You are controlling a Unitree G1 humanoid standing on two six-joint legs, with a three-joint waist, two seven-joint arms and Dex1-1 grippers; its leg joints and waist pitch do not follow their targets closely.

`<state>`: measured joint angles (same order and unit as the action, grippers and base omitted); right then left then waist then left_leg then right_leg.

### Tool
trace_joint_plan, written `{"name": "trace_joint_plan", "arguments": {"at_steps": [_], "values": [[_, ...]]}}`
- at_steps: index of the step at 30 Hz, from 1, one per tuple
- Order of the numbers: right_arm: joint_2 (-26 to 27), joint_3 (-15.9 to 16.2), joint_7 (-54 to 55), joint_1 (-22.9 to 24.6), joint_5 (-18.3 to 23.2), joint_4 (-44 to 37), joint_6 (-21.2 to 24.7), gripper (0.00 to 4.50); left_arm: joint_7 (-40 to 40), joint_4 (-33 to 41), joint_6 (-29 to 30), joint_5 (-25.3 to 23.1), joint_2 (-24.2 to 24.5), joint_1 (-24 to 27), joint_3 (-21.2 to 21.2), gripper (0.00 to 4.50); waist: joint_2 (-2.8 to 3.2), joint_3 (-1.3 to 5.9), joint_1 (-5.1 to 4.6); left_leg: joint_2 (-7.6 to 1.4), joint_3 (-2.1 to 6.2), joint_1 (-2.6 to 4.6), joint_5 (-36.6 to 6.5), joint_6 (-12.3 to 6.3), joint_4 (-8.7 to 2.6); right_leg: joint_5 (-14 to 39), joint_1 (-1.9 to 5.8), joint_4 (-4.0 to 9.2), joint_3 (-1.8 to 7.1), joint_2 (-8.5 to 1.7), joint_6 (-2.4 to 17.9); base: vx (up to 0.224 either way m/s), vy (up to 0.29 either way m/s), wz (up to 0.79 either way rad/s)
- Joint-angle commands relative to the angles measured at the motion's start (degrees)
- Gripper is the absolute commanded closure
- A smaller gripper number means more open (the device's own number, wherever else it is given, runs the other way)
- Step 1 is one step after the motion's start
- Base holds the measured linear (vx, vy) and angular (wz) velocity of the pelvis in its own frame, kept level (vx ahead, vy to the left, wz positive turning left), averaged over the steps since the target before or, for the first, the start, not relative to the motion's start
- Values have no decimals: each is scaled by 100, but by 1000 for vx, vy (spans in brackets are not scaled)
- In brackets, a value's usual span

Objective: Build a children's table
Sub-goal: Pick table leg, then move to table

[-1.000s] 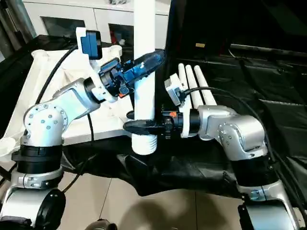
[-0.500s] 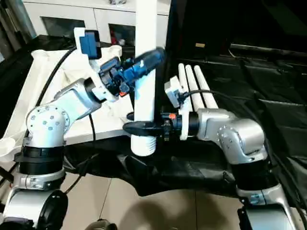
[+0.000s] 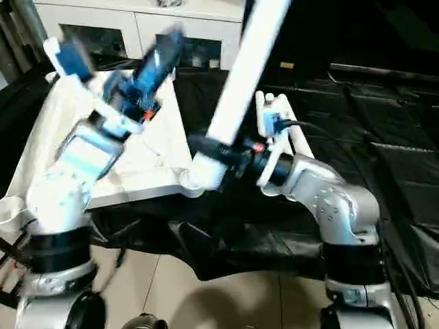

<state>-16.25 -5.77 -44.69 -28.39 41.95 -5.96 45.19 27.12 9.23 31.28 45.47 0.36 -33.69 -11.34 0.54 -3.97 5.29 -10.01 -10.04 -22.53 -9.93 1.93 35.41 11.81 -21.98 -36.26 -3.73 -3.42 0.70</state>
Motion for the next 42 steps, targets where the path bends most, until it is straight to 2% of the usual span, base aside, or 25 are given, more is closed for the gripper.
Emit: {"name": "trace_joint_plan", "arguments": {"at_steps": [1, 4, 5, 6, 7, 8, 10, 12, 15, 18, 21, 25, 29, 30, 32, 33, 34, 35, 36, 37, 38, 39, 40, 41, 42], "values": [[11, -188, 362, 75, -191, -288, -152, 259, -361, 145, -81, -705, 229, 123, 237, 154, -8, 457, 5, -349, 147, 127, -647, 50, -424, 719, 262, 445, 303, -465, 922, 0, 0, 0], [17, -228, 603, 133, -316, -389, -142, 259, -675, 170, -155, -1231, 417, 256, 407, 154, -2, 448, -24, -321, 138, 146, -820, 164, -427, 921, 242, 458, 305, -456, 830, 0, 0, 0], [-64, -50, 1143, 292, -934, -442, -285, 259, -1046, 255, -420, -2019, 713, 630, 629, 154, 61, 450, 0, -333, 162, 146, -844, 201, -439, 940, 237, 457, 300, -466, 798, 0, 0, 0], [-64, -50, 1143, 292, -934, -442, -285, 259, -1046, 255, -420, -2019, 713, 630, 629, 154, 17, 424, -48, -326, 148, 137, -929, 261, -458, 1003, 226, 477, 304, -442, 710, 0, 0, 0], [8, -22, 1725, 446, -1330, -452, -329, 259, -1438, 422, -426, -2558, 926, 1006, 757, 154, 48, 453, -26, -342, 166, 149, -911, 317, -459, 983, 230, 461, 309, -469, 699, 0, 0, 0], [195, -88, 2432, 687, -1644, -549, -288, 259, -1885, 741, -263, -3025, 1123, 1544, 827, 154, 25, 451, -44, -330, 158, 130, -850, 340, -463, 898, 231, 443, 310, -467, 700, 0, 0, 0], [264, -35, 2631, 835, -1775, -639, -331, 259, -1934, 908, -199, -3097, 1150, 1781, 815, 154, -5, 467, -58, -303, 133, 150, -846, 321, -445, 881, 217, 447, 313, -451, 721, 0, 0, 0], [352, 140, 3066, 1119, -2243, -848, -574, 259, -2093, 1114, -525, -3548, 1183, 2204, 839, 154, -7, 430, -65, -301, 124, 143, -1011, 291, -472, 1196, 189, 510, 316, -444, 684, 0, 0, 0], [390, 196, 3292, 1230, -2482, -951, -683, 259, -2267, 1146, -692, -3750, 1119, 2359, 785, 154, -9, 393, -58, -317, 141, 176, -1399, 328, -498, 1696, 142, 565, 332, -450, 550, 0, 0, 0], [521, 146, 3625, 1675, -2952, -1201, -1486, 259, -2716, 1217, -1374, -4224, 984, 2845, 661, 154, -16, 365, -54, -329, 158, 157, -1621, 366, -529, 1933, 117, 618, 337, -473, 358, 0, 0, 0], [584, 64, 4022, 1882, -3237, -1054, -1812, 259, -2776, 1386, -1607, -4220, 958, 3148, 686, 154, -13, 390, -80, -298, 174, 193, -1820, 398, -539, 2013, 106, 615, 329, -444, 218, 0, 0, 0], [655, -70, 3626, 2071, -2760, -1049, -1710, 259, -2646, 1461, -1611, -4198, 945, 3368, 705, 154, -24, 369, -96, -288, 184, 192, -2098, 354, -547, 2124, 84, 638, 332, -430, 207, 0, 0, 0], [757, 25, 3516, 2124, -2644, -1177, -1676, 259, -2609, 1384, -1649, -4087, 836, 3434, 615, 154, 6, 363, -121, -288, 199, 175, -2135, 360, -555, 2178, 87, 652, 326, -434, 215, 0, 0, 0], [772, 80, 3477, 2146, -2641, -1187, -1712, 259, -2575, 1354, -1678, -4052, 828, 3458, 623, 154, -10, 357, -139, -283, 196, 198, -2260, 366, -551, 2312, 81, 664, 324, -433, 198, 0, 0, 0], [698, 334, 3405, 2212, -2804, -1136, -1863, 259, -2497, 1307, -1718, -4067, 861, 3549, 772, 154, -1, 324, -202, -268, 230, 346, -3064, 424, -561, 3352, 87, 760, 263, -429, 6, 0, 0, 0], [679, 380, 3373, 2219, -2831, -1129, -1869, 259, -2475, 1315, -1721, -4074, 871, 3561, 805, 154, 3, 306, -228, -257, 235, 380, -3249, 414, -558, 3604, 88, 802, 235, -416, -36, 0, 0, 0], [616, 525, 3260, 2222, -2883, -1113, -1836, 259, -2420, 1331, -1693, -4093, 905, 3564, 873, 154, -3, 274, -273, -231, 234, 498, -3612, 361, -532, 4081, 93, 905, 137, -357, -111, 0, 0, 0], [577, 605, 3184, 2230, -2911, -1108, -1818, 259, -2399, 1336, -1683, -4118, 918, 3566, 899, 154, -67, 192, -273, -119, 342, 240, -3831, 178, -600, 4548, 375, 958, -163, -449, -219, 0, 0, 0], [555, 639, 3168, 2231, -2949, -1108, -1845, 259, -2400, 1336, -1682, -4121, 914, 3564, 900, 154, 66, 236, -265, -131, 365, 159, -3814, 136, -639, 4602, 546, 909, -131, -506, -223, 0, 0, 0], [514, 711, 3134, 2231, -3023, -1104, -1904, 259, -2402, 1336, -1678, -4127, 905, 3558, 898, 154, 51, 216, -321, -69, 428, -171, -3880, -2, -724, 4694, 860, 727, -263, -560, -216, 47, 22, 38], [544, 713, 3113, 2207, -3003, -1085, -1917, 259, -2401, 1347, -1648, -4129, 889, 3540, 891, 154, 44, 239, -336, -14, 410, -202, -3732, -46, -700, 4587, 937, 680, -258, -578, -120, 47, 22, 38], [562, 687, 3092, 2184, -2975, -1069, -1928, 259, -2381, 1357, -1632, -4127, 888, 3537, 892, 154, 52, 232, -351, -8, 430, -143, -3565, -52, -581, 4769, 918, 819, -278, -699, -46, 51, 3, 51], [562, 687, 3092, 2184, -2975, -1069, -1928, 259, -2381, 1357, -1632, -4127, 888, 3537, 892, 154, -18, 213, -356, 22, 387, 24, -2959, -161, -216, 5351, 843, 1190, -322, -994, 81, 11, 7, 53], [595, 653, 3081, 2177, -2907, -1038, -1889, 259, -2348, 1355, -1653, -4123, 889, 3566, 890, 154, 25, 204, -364, -140, 323, 693, -2955, 64, -111, 4900, 423, 1260, -276, -743, 360, 11, 7, 53], [595, 653, 3081, 2177, -2907, -1038, -1889, 259, -2348, 1355, -1653, -4123, 889, 3566, 890, 154, 18, 140, -446, -212, 377, 534, -3191, 155, -353, 4442, 531, 1119, -331, -557, 371, 27, 28, 24]]}}
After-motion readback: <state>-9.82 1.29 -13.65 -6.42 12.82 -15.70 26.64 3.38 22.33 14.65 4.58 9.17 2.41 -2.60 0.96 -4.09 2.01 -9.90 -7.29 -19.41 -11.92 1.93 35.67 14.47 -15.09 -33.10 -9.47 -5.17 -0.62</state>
